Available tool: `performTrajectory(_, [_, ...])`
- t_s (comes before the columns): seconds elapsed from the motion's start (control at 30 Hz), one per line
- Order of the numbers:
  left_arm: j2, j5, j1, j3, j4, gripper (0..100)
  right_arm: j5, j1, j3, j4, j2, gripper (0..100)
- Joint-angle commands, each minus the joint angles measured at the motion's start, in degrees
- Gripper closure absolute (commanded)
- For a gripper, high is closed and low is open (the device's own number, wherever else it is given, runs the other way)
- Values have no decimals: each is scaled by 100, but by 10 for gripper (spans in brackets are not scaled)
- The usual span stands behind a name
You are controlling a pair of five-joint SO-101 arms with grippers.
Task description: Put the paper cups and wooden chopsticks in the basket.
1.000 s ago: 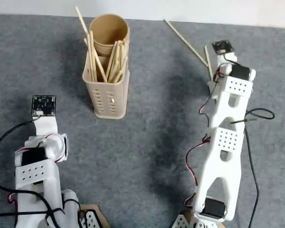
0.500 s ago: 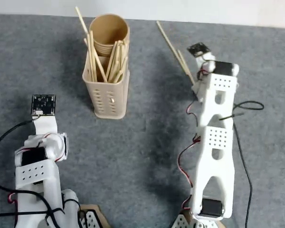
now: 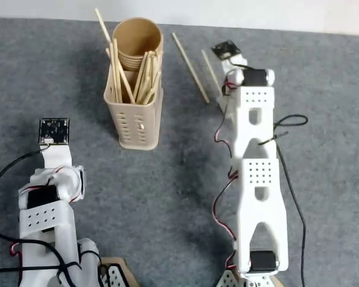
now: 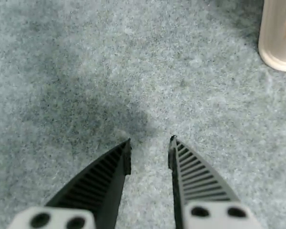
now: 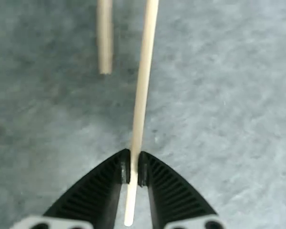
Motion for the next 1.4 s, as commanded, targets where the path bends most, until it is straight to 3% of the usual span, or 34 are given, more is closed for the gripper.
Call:
performTrajectory(0.0, [-75, 44, -22, -22, -97, 856, -70, -198, 2229, 110, -1402, 992])
performTrajectory(0.13, [-75, 44, -22, -22, -97, 856, -44, -391, 4163, 75, -2563, 992])
performTrajectory(0.3, [-75, 44, -22, -22, -79, 856, -193, -479, 4787, -110, -3292, 992])
performTrajectory(0.63, [-75, 44, -22, -22, -79, 856, -791, -514, 4549, -453, -3415, 991])
performTrajectory(0.73, [-75, 44, -22, -22, -79, 856, -1046, -629, 4444, -945, -3371, 976])
performTrajectory(0.93, [-75, 44, -22, -22, -79, 856, -1301, -866, 4382, -1710, -2897, 809])
performTrajectory(1.37, [-75, 35, -22, 92, -211, 856, -1820, -1200, 4382, -3960, -2026, 803])
